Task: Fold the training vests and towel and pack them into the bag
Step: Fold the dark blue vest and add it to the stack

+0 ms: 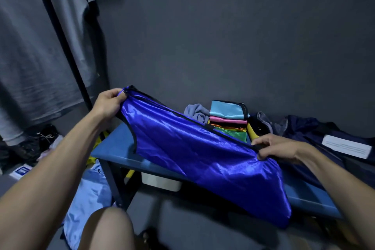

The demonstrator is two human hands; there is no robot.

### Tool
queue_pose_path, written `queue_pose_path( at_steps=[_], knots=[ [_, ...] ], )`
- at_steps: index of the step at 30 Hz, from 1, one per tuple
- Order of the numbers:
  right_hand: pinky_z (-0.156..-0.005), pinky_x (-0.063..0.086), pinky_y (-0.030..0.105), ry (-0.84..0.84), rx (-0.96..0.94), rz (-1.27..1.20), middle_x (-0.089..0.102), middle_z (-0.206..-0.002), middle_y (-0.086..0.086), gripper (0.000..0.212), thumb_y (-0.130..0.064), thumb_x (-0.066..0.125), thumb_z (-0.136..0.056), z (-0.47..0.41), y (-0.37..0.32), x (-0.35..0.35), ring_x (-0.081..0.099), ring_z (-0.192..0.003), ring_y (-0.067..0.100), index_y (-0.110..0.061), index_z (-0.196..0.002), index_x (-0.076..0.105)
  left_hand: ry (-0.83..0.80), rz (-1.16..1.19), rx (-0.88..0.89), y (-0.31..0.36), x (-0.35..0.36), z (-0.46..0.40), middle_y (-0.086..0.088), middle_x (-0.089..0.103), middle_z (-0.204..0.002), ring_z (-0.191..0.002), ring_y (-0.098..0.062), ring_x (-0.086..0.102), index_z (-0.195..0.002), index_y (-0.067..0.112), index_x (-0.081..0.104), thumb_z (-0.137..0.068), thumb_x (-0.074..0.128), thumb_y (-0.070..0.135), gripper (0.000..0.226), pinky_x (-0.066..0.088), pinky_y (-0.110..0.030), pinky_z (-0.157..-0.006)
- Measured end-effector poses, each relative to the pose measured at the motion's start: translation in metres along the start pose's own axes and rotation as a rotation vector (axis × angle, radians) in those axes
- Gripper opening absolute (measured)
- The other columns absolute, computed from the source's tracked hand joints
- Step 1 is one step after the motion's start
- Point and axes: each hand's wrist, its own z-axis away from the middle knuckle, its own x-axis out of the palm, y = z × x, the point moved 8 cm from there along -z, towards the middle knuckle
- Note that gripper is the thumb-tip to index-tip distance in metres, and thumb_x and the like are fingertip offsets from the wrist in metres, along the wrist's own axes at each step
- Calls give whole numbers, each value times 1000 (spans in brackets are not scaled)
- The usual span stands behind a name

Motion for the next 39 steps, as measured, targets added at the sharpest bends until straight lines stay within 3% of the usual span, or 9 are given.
queue_pose_path(
  at_steps=[3,6,10,14,19,27,30,36,39],
  knots=[
    [-65,47,33,-28,60,75,69,-85,19,35,-12,75,-63,-11,4,-2,61,-75,26,-3,-97,73,16,-41,-53,-27,-3,-11,4,65,-59,-53,-9,58,-84,17,69,-103,55,8,25,50,-18,-49],
    [-66,51,29,-34,150,151,74,-94,23,49,-20,82,-63,-30,20,-6,67,-79,23,4,-105,71,25,-129,-119,-66,-7,-23,-12,60,-74,-62,-21,52,-81,17,69,-103,57,12,26,46,-24,-52],
    [-77,54,37,134,148,180,71,-90,16,49,-35,89,-71,-57,44,-18,60,-80,16,2,-94,65,73,-272,-223,-121,-12,-36,-10,53,-65,-41,-14,45,-77,18,66,-103,58,18,28,37,-19,-44],
    [-65,46,24,240,24,68,66,-74,9,33,-24,80,-88,-71,51,-18,60,-70,15,5,-85,66,120,-341,-273,-164,-16,-48,-2,53,-52,-30,-4,42,-80,17,67,-103,60,17,23,34,-14,-32],
    [-58,37,32,323,-48,429,52,-56,1,48,-48,75,-88,-88,53,-18,47,-52,11,-12,-61,57,123,-519,-233,-190,-11,-67,-10,60,-75,-74,-20,55,-95,9,73,-100,64,19,14,42,-32,-69],
    [-55,32,33,363,-133,461,50,-63,18,70,-71,63,-78,-84,63,-2,49,-57,25,-2,-66,53,135,-878,-155,-199,-7,-81,-25,70,-108,-106,-47,63,-106,8,70,-102,57,25,22,50,-47,-89],
    [-52,33,31,413,-162,475,52,-56,6,60,-71,59,-80,-79,60,1,52,-54,19,-14,-62,54,130,-966,-149,-205,11,-77,-28,68,-115,-109,-50,62,-116,11,69,-103,56,30,27,50,-51,-88],
    [-55,43,40,412,-163,297,59,-61,8,53,-62,65,-83,-71,60,3,58,-55,20,-13,-64,58,97,-1393,159,-178,50,-64,-25,47,-129,-115,-45,43,-132,9,56,-87,69,17,48,36,-56,-95],
    [-61,53,45,379,-110,71,70,-70,12,49,-52,70,-86,-70,57,7,69,-66,33,-6,-72,68,-143,-1256,395,-131,106,-35,-16,60,-114,-107,-42,55,-114,16,67,-83,72,18,32,46,-50,-86]
  ],
)
